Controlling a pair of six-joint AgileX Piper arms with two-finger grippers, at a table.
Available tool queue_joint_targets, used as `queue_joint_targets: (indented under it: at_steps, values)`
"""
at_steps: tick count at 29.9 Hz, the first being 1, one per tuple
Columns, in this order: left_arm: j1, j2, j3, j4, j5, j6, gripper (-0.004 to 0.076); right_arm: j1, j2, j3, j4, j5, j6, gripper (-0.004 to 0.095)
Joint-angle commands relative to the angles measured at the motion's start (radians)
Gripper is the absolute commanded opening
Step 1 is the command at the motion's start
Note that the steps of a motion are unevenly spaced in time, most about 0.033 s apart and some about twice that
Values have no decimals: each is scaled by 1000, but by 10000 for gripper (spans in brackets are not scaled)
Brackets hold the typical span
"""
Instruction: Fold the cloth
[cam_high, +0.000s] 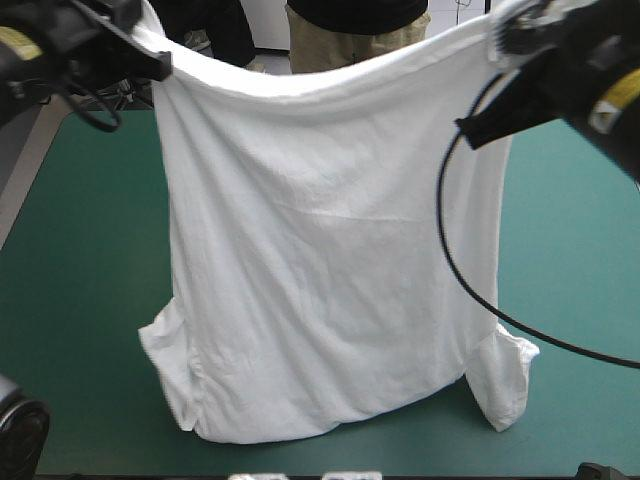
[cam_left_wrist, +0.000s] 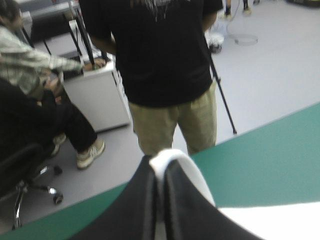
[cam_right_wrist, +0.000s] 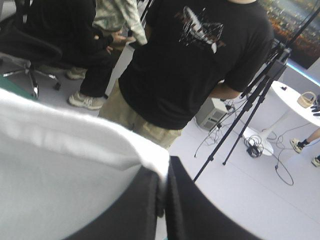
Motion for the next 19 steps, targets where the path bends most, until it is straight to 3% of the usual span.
queue_joint_targets:
  at_steps: [1, 3, 6, 10, 13, 19]
  values:
    - [-3, 51, 34, 11, -112, -16, -17, -80, 59, -12, 2, -69, 27, -17]
    - [-3, 99, 36, 16, -142, -17, -17, -188, 103, -12, 120, -105, 27, -18]
    - [-3, 166, 36, 60, -230, -52, -17, -417, 189, -12, 441, -213, -32, -18]
    - [-3, 244, 36, 120, -361, -107, -17, -614, 292, -16, 773, -351, -112, -18]
    - [-3, 299, 34, 170, -490, -122, -17, -684, 353, -30, 859, -462, -164, -18]
    - [-3, 331, -65, 243, -688, -132, -17, -692, 383, -115, 854, -717, -223, -18]
